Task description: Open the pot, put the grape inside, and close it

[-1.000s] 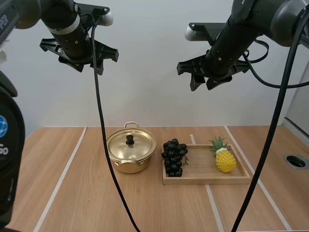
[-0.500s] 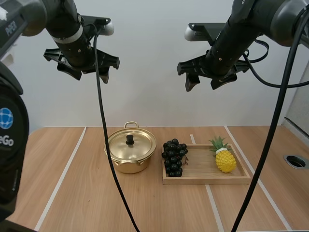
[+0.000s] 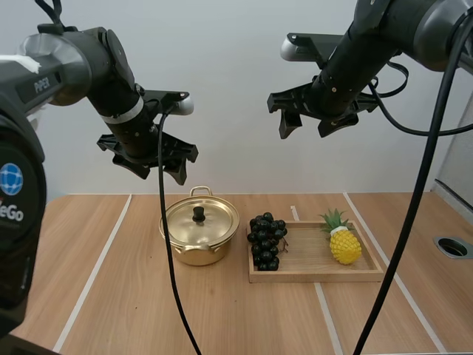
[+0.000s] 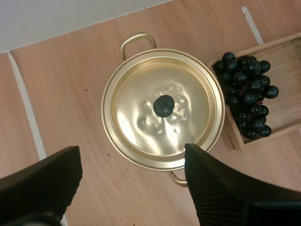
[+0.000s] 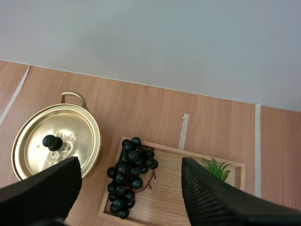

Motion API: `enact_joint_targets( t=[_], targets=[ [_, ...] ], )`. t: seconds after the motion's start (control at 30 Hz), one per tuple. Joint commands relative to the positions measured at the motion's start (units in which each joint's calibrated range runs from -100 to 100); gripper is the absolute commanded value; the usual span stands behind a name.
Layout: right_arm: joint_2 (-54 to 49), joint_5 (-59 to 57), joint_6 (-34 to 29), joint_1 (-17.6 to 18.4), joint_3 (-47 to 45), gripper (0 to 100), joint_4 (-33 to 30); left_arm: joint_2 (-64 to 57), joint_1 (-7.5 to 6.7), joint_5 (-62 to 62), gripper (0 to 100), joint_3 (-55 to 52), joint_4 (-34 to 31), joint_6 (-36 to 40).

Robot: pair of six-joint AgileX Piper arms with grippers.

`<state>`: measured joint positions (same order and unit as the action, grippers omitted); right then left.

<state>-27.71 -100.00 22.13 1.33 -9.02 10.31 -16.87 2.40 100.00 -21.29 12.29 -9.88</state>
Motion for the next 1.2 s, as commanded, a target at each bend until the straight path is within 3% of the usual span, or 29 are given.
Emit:
enact_joint_targets(
  t=[0.0,0.33,0.57,0.87,1.17],
  targets=[
    [-0.62,0.00,0.26,0.07,-0.21,100,0.50,-0.11,-0.13,-3.32,100,-1.88,2.99,-3.18],
    [-0.62,0.00,0.26,0.07,-0.21,100,0.50,3.86,-0.13,-8.29,100,-3.86,9.67,-5.87],
    [-0.62,0.00,-1.22,0.07,-1.03,100,0.50,7.07,-0.13,-12.98,100,-3.86,9.74,-5.50],
    [-0.62,0.00,-1.22,0.07,-9.51,100,0.50,7.46,-0.13,-16.06,100,-3.86,9.74,-7.08],
    [-0.74,0.00,-0.89,0.07,-9.60,100,0.50,7.46,-0.23,-16.06,100,-3.86,10.50,-9.35]
  ],
)
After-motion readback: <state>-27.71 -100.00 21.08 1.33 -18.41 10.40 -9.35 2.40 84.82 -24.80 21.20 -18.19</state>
